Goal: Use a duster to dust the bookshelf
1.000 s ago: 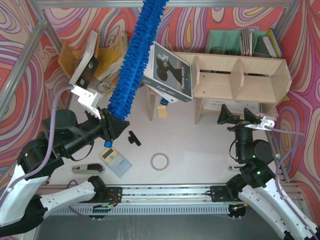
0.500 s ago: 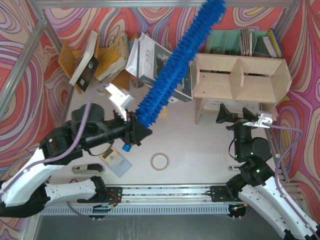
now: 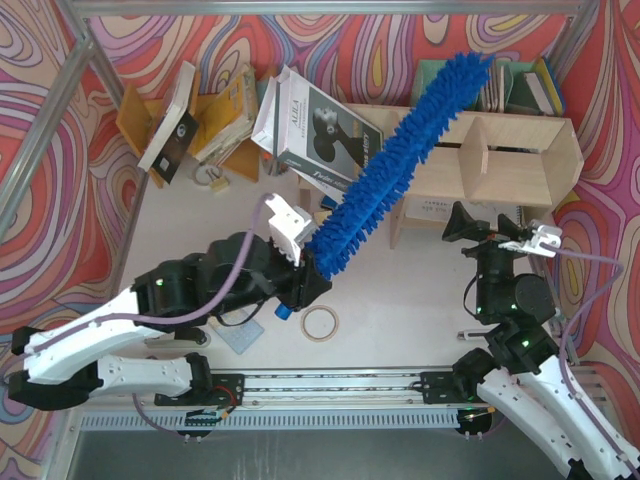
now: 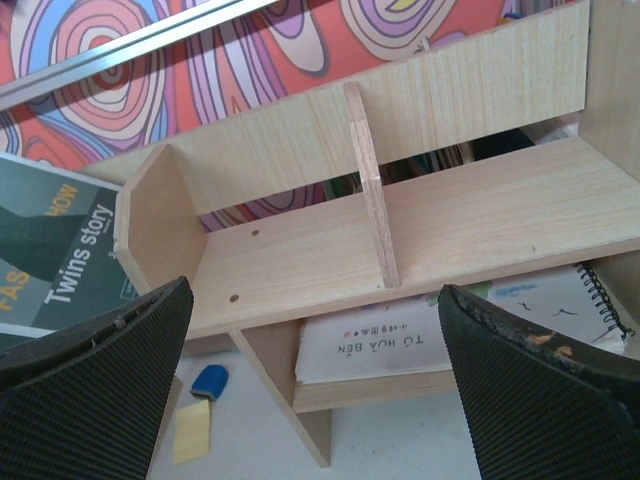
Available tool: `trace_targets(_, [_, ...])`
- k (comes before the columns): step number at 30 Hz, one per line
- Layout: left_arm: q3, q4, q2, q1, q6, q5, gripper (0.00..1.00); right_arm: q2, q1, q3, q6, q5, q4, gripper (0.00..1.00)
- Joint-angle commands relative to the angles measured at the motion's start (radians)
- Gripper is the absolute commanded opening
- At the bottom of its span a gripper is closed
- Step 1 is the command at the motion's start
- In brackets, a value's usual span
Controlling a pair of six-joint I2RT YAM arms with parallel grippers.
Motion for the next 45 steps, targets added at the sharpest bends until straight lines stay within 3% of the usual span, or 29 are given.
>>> trace_targets(1, [-0.064, 0.054, 0.028, -0.02, -0.018, -0.062, 0.0, -0.004, 0.001, 0.066, 0.029, 0.026, -0.043, 0.99])
trace_targets(21, [-0.154, 0.097, 0.151, -0.104, 0.102, 0.046, 0.0, 0.092, 0.0, 0.388, 0.185, 0.013, -0.326, 0.99])
trace_targets(27, [-0.209, 0.155, 0.137, -0.112, 0.162, 0.013, 0.0, 0.194, 0.001, 0.483, 0.37, 0.163, -0.551, 0.99])
trace_targets(31, [-0.245, 0.182, 0.139, -0.111, 0.195, -0.049, 0.0, 0.263, 0.001, 0.562, 0.538, 0.262, -0.791, 0.99])
trace_targets(41, [-0.311, 0.268, 0.142, -0.121, 0.271, -0.059, 0.0, 0.281, 0.0, 0.535, 0.778, 0.247, -0.956, 0.98])
trace_targets(45, [-0.321, 0.288, 0.136, -0.132, 0.291, -0.046, 0.0, 0.281, 0.0, 0.486, 0.81, 0.203, -0.926, 0.97])
